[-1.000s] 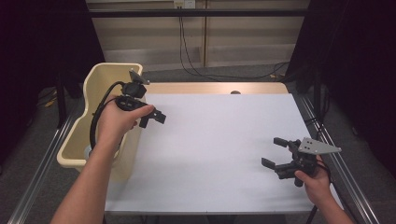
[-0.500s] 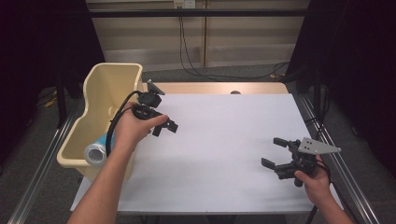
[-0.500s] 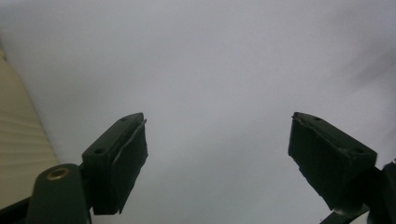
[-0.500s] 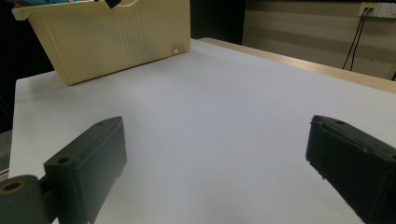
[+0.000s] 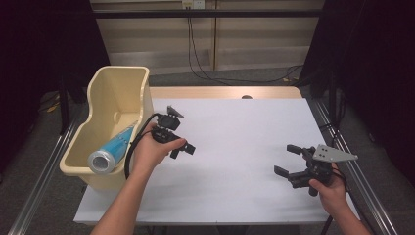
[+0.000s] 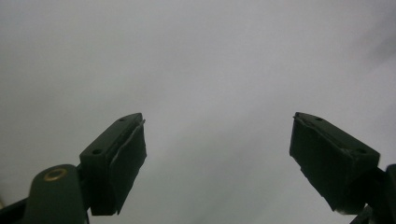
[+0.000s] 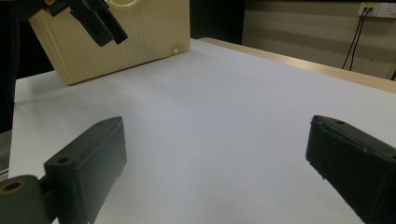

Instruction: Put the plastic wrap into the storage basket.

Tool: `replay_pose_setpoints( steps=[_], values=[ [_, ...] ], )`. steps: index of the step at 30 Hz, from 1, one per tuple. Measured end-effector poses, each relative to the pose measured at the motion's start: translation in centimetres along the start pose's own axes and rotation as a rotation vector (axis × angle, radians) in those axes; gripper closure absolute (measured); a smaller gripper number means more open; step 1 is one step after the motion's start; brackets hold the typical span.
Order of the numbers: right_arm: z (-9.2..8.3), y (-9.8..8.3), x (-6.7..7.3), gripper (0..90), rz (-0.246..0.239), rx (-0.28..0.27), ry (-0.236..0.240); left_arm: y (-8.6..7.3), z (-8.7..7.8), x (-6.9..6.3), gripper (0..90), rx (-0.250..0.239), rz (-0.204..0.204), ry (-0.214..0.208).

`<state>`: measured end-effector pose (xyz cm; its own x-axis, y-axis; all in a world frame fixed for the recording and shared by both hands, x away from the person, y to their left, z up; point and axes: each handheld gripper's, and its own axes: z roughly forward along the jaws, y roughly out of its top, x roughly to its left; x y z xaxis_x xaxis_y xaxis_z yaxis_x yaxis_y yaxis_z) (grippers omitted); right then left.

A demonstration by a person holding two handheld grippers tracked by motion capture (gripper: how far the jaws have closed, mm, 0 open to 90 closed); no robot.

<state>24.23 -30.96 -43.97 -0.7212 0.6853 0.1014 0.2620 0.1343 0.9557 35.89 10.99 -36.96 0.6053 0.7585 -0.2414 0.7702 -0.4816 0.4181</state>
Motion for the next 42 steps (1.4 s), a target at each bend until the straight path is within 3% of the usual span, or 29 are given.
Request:
replay_pose_setpoints(
  steps=[2,6,8,13,19,28,33,42],
  values=[
    [0.0,0.0,0.0,4.8,-0.002,0.001,0.001,-0.4,0.4,-0.1,18.2,-0.015,0.011,0.008],
    [0.1,0.0,0.0,4.8,-0.004,-0.001,0.004,-1.4,1.0,-0.1,17.9,-0.09,0.047,0.015],
    [0.1,0.0,0.1,4.8,-0.004,0.001,0.004,-2.0,1.3,0.0,17.1,-0.126,0.047,0.013],
    [0.1,0.0,0.1,4.8,-0.006,0.0,0.002,-3.5,1.7,0.2,15.7,-0.266,0.058,0.018],
    [0.2,-0.1,0.1,4.8,-0.007,0.007,0.0,-5.2,2.0,0.4,12.3,-0.429,0.144,0.041],
    [0.2,-0.1,0.0,4.7,-0.011,0.009,-0.006,-7.0,2.4,0.4,10.4,-0.637,0.217,0.077],
    [0.3,-0.2,0.1,4.7,-0.017,0.011,-0.008,-8.0,2.1,0.8,7.6,-0.793,0.204,0.055],
    [0.4,-0.2,0.1,4.7,-0.022,0.012,-0.01,-9.0,1.9,1.0,4.5,-0.881,0.218,0.071]
  ],
)
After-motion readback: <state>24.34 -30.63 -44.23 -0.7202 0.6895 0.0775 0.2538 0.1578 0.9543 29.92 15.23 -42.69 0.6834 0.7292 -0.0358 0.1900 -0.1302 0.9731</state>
